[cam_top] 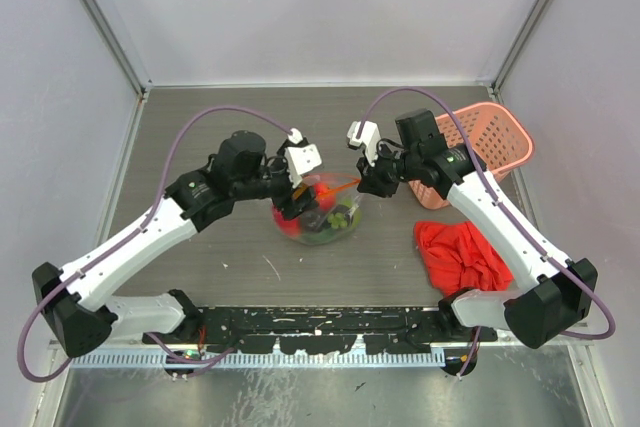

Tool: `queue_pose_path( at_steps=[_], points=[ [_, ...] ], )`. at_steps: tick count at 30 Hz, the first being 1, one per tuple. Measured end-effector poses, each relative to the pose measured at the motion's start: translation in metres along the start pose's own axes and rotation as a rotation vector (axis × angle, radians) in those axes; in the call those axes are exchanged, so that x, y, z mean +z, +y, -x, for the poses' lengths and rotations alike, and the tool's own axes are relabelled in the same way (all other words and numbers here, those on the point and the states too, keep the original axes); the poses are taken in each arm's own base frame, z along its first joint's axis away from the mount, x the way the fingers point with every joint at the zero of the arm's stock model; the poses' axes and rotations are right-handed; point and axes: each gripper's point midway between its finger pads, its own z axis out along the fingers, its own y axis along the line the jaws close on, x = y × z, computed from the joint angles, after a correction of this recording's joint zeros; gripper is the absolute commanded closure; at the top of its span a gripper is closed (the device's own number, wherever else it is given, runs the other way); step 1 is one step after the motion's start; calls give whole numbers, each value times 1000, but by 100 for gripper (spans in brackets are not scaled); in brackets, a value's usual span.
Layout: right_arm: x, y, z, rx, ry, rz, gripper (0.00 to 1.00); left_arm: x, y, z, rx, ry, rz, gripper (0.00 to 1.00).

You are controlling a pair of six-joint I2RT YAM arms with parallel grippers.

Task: Place the food in the zip-top bag and seal the zipper
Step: Zip the zipper food storage bag at the center of the board.

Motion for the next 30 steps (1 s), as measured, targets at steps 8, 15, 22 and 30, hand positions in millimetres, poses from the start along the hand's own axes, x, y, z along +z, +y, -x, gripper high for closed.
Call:
queue_pose_path(
  at_steps=[8, 15, 22, 30],
  points=[
    [0, 1, 1, 0, -4, 7, 100, 35, -4, -1, 65, 13, -75, 25],
    [0, 2, 1, 0, -7, 13, 100, 62, -7, -9, 98, 35, -112, 27],
    [0, 4, 2, -1, -12, 23, 99, 70, -7, -6, 130, 13, -122, 54],
    [1, 6, 4, -1, -20, 36, 93, 76, -8, -11, 149, 21, -141, 94]
  ],
)
